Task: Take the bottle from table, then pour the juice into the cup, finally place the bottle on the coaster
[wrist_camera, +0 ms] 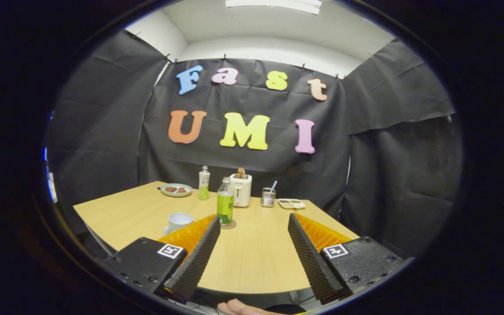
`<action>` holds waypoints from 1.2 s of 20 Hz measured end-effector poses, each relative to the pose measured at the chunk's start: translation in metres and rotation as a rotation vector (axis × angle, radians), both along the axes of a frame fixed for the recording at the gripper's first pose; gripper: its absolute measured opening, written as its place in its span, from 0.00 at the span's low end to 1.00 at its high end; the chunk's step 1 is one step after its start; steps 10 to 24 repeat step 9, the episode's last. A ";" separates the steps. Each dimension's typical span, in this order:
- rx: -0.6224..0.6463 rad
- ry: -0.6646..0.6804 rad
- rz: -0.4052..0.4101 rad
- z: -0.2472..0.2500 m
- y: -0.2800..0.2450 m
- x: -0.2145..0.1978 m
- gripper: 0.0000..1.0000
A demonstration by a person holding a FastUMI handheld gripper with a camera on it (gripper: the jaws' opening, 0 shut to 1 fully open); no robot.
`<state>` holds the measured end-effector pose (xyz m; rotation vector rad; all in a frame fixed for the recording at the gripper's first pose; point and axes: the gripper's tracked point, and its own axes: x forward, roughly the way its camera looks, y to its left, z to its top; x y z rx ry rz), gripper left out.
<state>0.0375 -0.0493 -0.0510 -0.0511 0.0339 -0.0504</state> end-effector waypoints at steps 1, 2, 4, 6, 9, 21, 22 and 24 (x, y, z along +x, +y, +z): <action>0.000 -0.001 -0.001 -0.001 -0.001 0.000 1.00; 0.000 -0.002 -0.002 -0.001 -0.002 0.000 1.00; 0.002 0.001 0.000 -0.003 -0.001 -0.002 1.00; -0.001 -0.001 -0.003 -0.003 -0.002 -0.002 1.00; 0.003 0.009 0.005 -0.006 -0.001 -0.001 1.00; 0.003 0.009 0.005 -0.006 -0.001 -0.001 1.00; 0.003 0.009 0.005 -0.006 -0.001 -0.001 1.00; 0.003 0.009 0.005 -0.006 -0.001 -0.001 1.00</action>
